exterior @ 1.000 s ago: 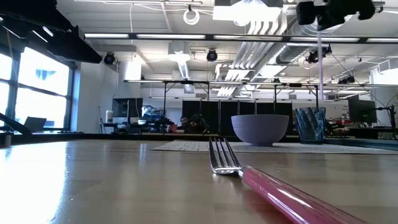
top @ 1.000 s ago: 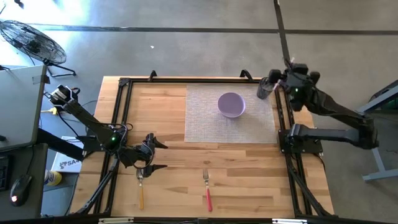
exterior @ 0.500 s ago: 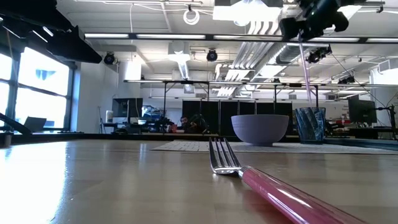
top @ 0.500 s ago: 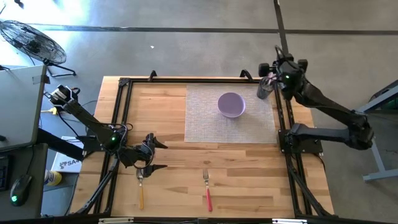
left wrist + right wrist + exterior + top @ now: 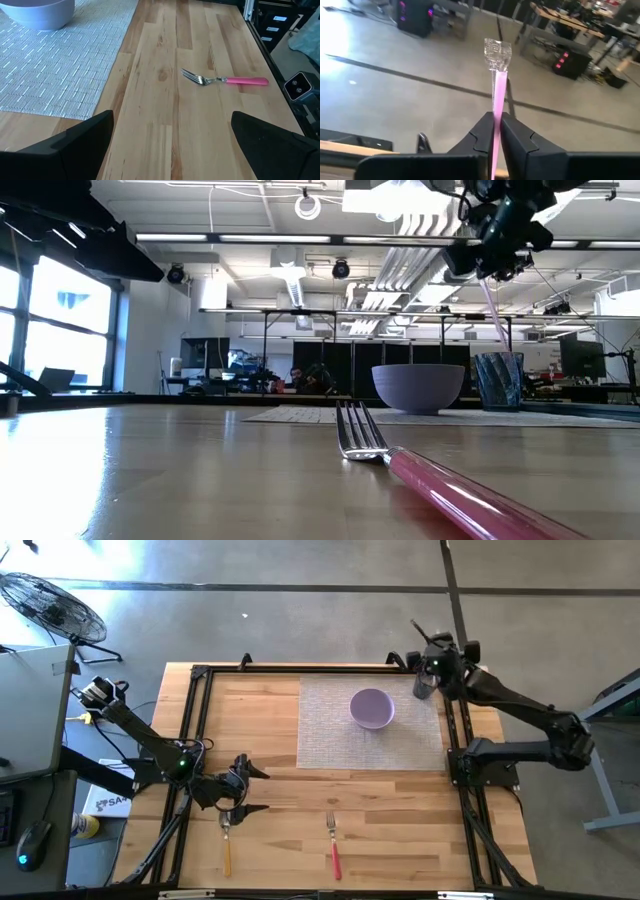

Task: Pick & Place Utensil
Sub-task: Put the light pink straw into the black cup on the mat, then put the dark pink fork into the bowl on the mat

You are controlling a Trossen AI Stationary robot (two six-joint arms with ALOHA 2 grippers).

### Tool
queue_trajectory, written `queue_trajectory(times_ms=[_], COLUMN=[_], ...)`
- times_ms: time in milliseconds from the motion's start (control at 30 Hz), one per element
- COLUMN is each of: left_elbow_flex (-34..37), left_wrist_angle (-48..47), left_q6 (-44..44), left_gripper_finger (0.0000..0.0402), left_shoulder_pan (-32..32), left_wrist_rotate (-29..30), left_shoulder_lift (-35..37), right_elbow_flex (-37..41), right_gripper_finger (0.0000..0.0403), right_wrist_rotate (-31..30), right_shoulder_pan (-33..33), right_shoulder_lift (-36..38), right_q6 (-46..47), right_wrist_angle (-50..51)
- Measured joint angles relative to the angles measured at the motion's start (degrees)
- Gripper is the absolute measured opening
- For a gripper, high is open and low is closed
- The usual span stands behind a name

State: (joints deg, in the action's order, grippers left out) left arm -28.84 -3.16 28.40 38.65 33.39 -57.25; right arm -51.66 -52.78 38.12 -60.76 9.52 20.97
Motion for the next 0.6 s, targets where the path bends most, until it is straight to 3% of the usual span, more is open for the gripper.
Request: queue_trajectory(times_ms=[200, 600], left_elbow_flex=[0.0, 0.0], left_wrist_angle=[0.0, 0.0], left_q6=[0.0, 0.0], left_gripper_finger=[0.0398, 0.0398], left_shoulder_pan=[0.0, 0.0], left_wrist_rotate=[0.0, 0.0], left_shoulder_lift=[0.0, 0.0], right_elbow_flex=[0.0, 0.0], right_gripper_finger=[0.0059, 0.0159], right_wrist_rotate=[2.4, 6.4], right_shoulder_pan=[0.0, -3.7], right_shoulder_lift=[0.0, 2.9], right_q6=[5.8, 4.6], right_wrist_angle=[7.0, 10.1])
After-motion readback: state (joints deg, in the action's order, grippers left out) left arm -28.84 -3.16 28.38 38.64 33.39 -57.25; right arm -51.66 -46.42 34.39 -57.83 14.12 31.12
